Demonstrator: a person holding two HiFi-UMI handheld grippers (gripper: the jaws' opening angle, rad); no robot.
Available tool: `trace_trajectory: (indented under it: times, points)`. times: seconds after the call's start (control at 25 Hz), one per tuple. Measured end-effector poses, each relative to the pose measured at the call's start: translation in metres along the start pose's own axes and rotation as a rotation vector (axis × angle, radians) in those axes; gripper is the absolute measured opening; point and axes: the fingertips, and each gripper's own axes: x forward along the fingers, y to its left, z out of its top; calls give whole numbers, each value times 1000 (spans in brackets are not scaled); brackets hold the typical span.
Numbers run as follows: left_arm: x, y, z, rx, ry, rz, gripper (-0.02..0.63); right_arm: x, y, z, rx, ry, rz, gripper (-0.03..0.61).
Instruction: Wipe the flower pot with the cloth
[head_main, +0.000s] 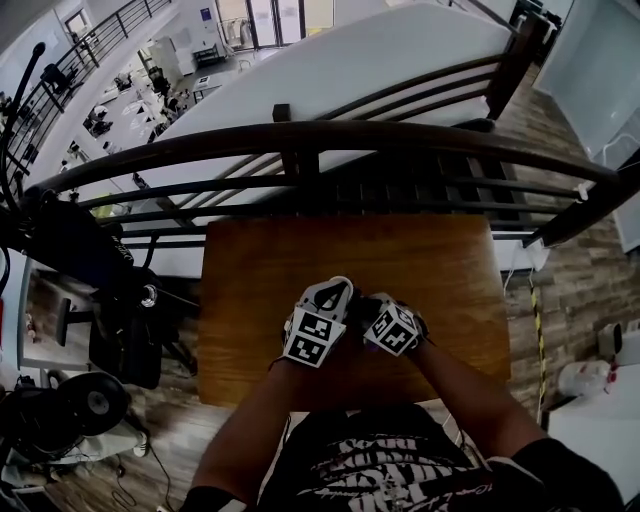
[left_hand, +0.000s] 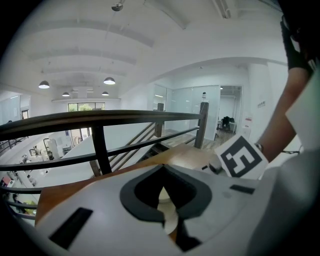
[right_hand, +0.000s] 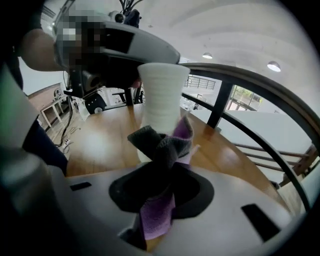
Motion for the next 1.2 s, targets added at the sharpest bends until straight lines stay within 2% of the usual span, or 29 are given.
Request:
trace_trajectory:
  times: [0.16,0.36,0.52,0.68,0.92,1.2]
  points:
    - [-2,2,3,1,0,3,-2,4,36,6,-21,-6,57,83]
    - [0,2,2,1,1,0,-2,11,60,25,-38,-31,110,83]
    - [2,3,0,2,-7,-2,-2,17,71,41,-52,-49,141,81]
    - [1,2,0,1,-5,-5,-2,15,69,35,-41,-59,156,83]
    - [-1,0,3,-9,3,-8,-2,1,43,13,33,-66,112,83]
    - [2,-2,0,-12,-3,-12,-2,-9,-15,6,127,-82,-16,83]
